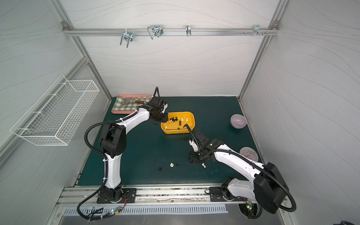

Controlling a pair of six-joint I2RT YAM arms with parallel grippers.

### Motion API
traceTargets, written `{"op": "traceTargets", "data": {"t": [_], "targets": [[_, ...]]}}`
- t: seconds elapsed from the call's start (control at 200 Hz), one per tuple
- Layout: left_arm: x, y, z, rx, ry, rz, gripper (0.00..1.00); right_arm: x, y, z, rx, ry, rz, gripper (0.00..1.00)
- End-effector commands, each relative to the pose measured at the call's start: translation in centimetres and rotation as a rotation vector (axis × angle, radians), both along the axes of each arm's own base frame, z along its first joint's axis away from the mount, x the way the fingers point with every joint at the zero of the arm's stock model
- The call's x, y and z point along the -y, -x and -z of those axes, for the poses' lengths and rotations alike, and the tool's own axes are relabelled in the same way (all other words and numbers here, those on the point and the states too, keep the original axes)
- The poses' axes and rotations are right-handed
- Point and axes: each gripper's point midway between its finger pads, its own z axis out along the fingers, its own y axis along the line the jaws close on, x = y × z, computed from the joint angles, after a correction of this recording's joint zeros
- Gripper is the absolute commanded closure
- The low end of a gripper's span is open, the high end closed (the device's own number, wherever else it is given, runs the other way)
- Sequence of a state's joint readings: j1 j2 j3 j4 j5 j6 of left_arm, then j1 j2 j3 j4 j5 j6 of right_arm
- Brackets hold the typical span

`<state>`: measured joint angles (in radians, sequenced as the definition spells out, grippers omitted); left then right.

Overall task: Put the chess pieces into the storage box
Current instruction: Place the chess piece in the storage box.

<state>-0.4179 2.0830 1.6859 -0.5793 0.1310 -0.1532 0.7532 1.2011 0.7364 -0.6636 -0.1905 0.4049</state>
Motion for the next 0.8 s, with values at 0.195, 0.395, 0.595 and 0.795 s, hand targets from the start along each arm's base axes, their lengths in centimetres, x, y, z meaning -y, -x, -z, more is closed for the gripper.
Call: {"op": "traceTargets", "data": {"t": [0.195,0.395,0.595,0.795], "targets": [[-0.1,0.5,-4.2,0.055,0.053,0.014,0.66,-0.4,0.1,-0.4,0.008,-0.001,-0.006,0.56],[-1.1,2.9,-6.6,0.103,0.083,0.005,0.65,-1.7,0.1,-0.2,0.001,0.011,-0.068,0.56],[-2.2,5.9,-6.8,0.09,0.096,-0.005,0.65,-3.2,0.3,0.2,0.002,0.026,-0.116,0.56],[-3.3,8.9,-6.5,0.077,0.118,-0.028,0.64,-4.5,0.5,0.5,-0.002,0.041,-0.153,0.56]]}}
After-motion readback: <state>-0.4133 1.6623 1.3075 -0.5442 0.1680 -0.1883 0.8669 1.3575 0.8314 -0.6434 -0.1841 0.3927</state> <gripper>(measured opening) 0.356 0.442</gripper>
